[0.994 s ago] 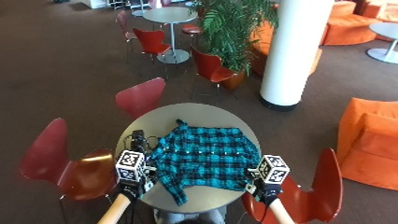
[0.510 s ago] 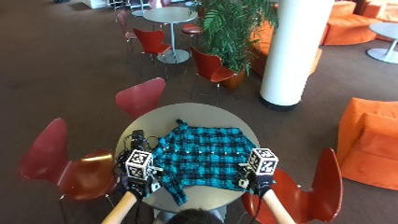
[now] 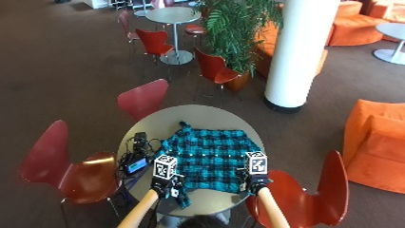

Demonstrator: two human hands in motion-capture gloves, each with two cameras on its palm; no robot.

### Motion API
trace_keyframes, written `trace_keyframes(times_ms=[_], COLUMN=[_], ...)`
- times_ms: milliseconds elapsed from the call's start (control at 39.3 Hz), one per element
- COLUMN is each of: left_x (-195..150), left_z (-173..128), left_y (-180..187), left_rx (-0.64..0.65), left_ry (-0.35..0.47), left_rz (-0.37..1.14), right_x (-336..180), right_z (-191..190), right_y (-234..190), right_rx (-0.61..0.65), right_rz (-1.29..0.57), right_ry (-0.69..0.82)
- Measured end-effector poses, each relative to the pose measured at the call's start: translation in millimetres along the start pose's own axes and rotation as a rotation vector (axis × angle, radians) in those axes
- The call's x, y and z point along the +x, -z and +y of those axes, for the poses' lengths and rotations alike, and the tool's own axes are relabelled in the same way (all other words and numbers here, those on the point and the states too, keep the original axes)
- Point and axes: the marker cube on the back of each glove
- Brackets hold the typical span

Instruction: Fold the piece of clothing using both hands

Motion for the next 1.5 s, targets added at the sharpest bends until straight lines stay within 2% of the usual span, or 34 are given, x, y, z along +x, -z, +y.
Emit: trace_keyframes(times_ms=[25, 76, 153, 204, 280, 382, 433, 510, 662, 739, 815, 943, 1045, 1197, 1299, 1401, 1503], left_x=[-0.4, 1.3, 11.1, 15.7, 16.0, 18.0, 18.6, 16.9, 15.0, 13.7, 13.6, 9.5, 12.3, 14.9, 20.3, 19.4, 14.3], left_z=[-7.5, -11.0, 14.0, 29.9, 33.1, 33.6, 33.5, 31.3, 14.6, 1.9, -7.9, -15.2, -26.2, -30.7, -29.1, -18.7, -17.7], left_y=[-1.9, -1.7, 9.5, 15.5, 16.2, 17.1, 18.9, 20.4, 17.4, 18.1, 21.8, 30.8, 41.0, 48.6, 50.2, 42.4, 17.8], left_rx=[0.035, 0.070, 0.076, 0.065, 0.068, 0.084, 0.096, 0.096, 0.045, 0.057, 0.093, 0.131, 0.233, 0.335, 0.403, 0.400, 0.364], left_ry=[-0.023, -0.017, 0.049, 0.088, 0.108, 0.065, 0.057, 0.086, 0.107, 0.095, 0.073, 0.149, 0.145, 0.189, 0.151, 0.116, -0.017], left_rz=[-0.007, -0.034, -0.081, -0.105, -0.118, -0.086, -0.080, -0.100, -0.087, -0.040, -0.010, -0.033, -0.091, -0.230, -0.308, -0.312, -0.243], right_x=[-2.4, -11.8, -22.8, -24.2, -20.3, -14.8, -16.1, -18.3, -19.5, -18.7, -21.7, -21.2, -21.7, -24.4, -23.8, -27.5, -27.1], right_z=[9.8, 35.7, 57.8, 58.5, 59.0, 55.4, 57.4, 60.0, 43.8, 34.8, 28.5, 13.8, 3.5, -6.1, -8.1, 9.7, 25.1], right_y=[0.4, 5.2, 9.3, 8.8, 7.5, 7.7, 7.0, 7.2, 6.8, 2.8, 3.5, 11.1, 17.3, 25.4, 30.6, 19.3, 4.6], right_rx=[-0.017, 0.014, 0.068, 0.083, 0.090, 0.128, 0.117, 0.101, 0.087, 0.027, 0.027, 0.102, 0.165, 0.333, 0.515, 0.478, 0.444], right_rz=[0.006, 0.016, 0.024, 0.030, 0.041, 0.045, 0.041, 0.044, 0.014, -0.023, -0.046, -0.056, -0.061, -0.012, 0.145, 0.210, 0.189], right_ry=[-0.024, 0.019, 0.119, 0.136, 0.070, -0.042, -0.029, 0.002, 0.056, 0.048, 0.096, 0.088, 0.071, 0.061, 0.022, 0.070, 0.150])
